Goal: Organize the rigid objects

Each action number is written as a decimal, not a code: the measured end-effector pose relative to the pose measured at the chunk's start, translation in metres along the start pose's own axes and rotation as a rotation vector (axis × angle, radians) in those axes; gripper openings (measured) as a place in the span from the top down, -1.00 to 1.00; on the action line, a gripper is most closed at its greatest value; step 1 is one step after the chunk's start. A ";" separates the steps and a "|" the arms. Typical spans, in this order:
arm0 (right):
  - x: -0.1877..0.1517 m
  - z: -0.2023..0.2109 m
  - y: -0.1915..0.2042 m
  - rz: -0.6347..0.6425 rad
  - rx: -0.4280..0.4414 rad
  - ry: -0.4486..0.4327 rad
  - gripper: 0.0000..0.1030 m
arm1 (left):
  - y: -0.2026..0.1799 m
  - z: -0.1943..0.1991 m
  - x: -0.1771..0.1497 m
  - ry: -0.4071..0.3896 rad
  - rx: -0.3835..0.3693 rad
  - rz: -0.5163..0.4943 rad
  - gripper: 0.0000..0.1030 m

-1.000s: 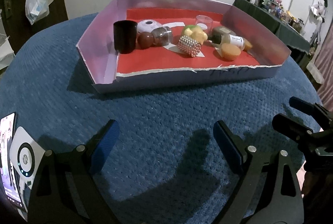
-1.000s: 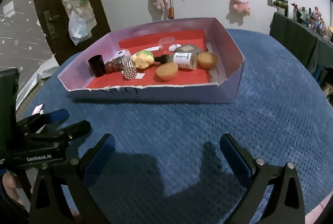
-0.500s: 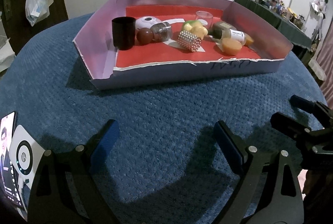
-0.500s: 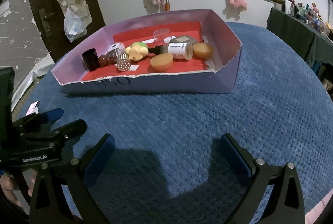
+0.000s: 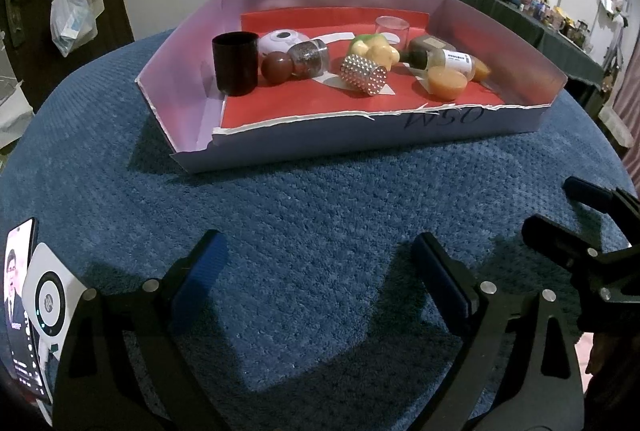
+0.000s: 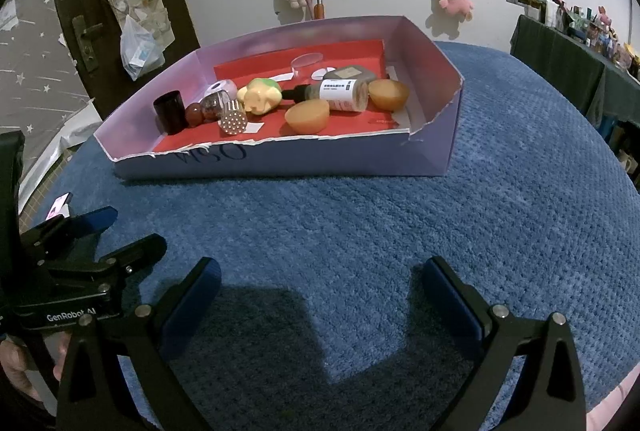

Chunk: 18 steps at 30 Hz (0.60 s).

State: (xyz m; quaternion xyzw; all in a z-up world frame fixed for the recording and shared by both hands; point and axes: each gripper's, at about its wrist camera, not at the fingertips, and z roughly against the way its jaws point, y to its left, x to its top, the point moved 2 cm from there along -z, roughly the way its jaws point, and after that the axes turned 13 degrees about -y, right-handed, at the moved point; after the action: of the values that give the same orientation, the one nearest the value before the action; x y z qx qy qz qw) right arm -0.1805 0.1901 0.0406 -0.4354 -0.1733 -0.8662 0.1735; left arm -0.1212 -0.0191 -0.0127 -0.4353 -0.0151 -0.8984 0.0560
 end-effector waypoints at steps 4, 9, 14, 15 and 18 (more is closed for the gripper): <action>-0.002 0.000 0.002 0.017 -0.010 -0.003 -1.00 | 0.000 0.000 0.000 0.000 0.000 -0.001 -0.86; -0.003 0.000 0.002 0.016 -0.016 -0.010 -1.00 | 0.000 0.000 0.000 0.000 0.002 -0.002 -0.90; -0.003 -0.001 0.003 0.020 -0.019 -0.012 -1.00 | 0.001 0.000 0.000 0.003 0.001 0.000 -0.91; -0.003 -0.001 0.003 0.020 -0.019 -0.012 -1.00 | 0.001 0.000 0.000 0.002 0.001 0.000 -0.91; -0.003 -0.001 0.003 0.019 -0.019 -0.012 -1.00 | 0.001 0.000 0.000 0.002 0.002 0.001 -0.91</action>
State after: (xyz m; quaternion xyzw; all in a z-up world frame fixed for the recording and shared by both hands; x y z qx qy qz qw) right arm -0.1776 0.1874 0.0382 -0.4437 -0.1621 -0.8636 0.1764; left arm -0.1207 -0.0198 -0.0130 -0.4343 -0.0158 -0.8988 0.0567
